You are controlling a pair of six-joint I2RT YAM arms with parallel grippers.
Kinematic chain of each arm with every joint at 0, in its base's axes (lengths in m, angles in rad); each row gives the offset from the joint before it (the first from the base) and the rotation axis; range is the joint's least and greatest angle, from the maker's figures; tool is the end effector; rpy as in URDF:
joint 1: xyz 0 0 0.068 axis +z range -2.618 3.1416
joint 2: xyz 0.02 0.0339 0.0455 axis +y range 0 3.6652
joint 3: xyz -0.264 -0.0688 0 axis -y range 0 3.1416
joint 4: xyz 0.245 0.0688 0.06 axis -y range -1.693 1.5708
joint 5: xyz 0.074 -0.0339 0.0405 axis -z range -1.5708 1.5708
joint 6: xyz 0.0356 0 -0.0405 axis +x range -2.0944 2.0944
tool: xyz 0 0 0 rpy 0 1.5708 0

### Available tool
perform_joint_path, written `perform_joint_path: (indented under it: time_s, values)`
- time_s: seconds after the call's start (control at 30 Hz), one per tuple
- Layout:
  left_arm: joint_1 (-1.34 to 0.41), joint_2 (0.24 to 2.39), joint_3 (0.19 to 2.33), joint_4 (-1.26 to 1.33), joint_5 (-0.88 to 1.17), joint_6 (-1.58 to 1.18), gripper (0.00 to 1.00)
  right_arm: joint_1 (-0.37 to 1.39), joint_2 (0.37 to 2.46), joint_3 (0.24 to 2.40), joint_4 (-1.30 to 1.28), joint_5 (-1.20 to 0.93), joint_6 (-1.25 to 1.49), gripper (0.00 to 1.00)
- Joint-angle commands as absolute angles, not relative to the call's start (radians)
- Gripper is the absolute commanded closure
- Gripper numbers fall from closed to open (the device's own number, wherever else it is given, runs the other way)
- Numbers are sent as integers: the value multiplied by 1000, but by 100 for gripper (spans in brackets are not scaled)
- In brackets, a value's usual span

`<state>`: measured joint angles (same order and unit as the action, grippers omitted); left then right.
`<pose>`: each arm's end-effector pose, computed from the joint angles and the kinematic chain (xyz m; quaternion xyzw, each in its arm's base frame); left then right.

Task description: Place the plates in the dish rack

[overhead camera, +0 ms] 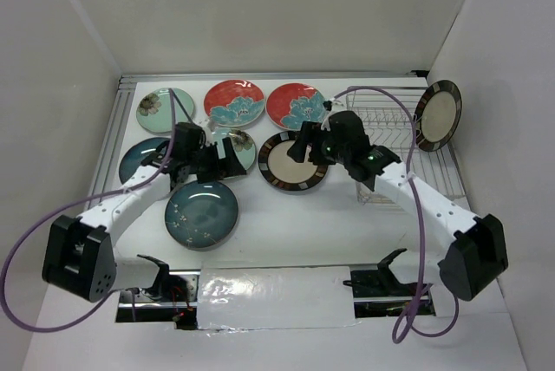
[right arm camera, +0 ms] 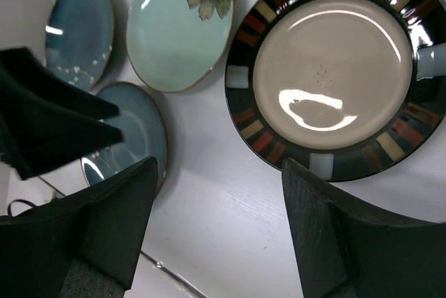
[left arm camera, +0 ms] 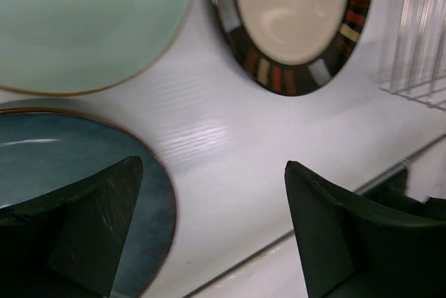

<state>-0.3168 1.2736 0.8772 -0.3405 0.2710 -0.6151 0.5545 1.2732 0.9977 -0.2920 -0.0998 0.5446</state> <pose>0.2556 -0.0938 0.2539 -0.0805 0.9040 -0.2906 0.3030 0.2421 0.1541 0.2982 -0.0283 0.8756 0.2881 0.3867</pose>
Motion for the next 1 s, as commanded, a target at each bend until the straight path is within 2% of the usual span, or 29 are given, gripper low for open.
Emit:
perform_joint_path:
  time_s: [0.0, 0.17, 0.33, 0.67, 0.93, 0.97]
  values:
    - [-362, 1349, 905, -171, 362, -803, 5, 543, 1207, 977, -244, -46, 577, 21]
    - [-420, 1453, 847, 55, 359, -974, 13, 522, 1186, 968, -267, -78, 577, 21]
    - [-460, 1577, 818, 228, 333, -1126, 16, 470, 1129, 937, -267, -107, 558, 21]
    - [-506, 1798, 857, 330, 299, -1198, 25, 404, 1028, 882, -276, -182, 568, 21]
    - [-506, 1911, 847, 474, 299, -1276, 32, 385, 996, 862, -308, -164, 548, 21]
    - [-506, 1928, 859, 474, 299, -1276, 37, 385, 986, 851, -308, -164, 548, 21]
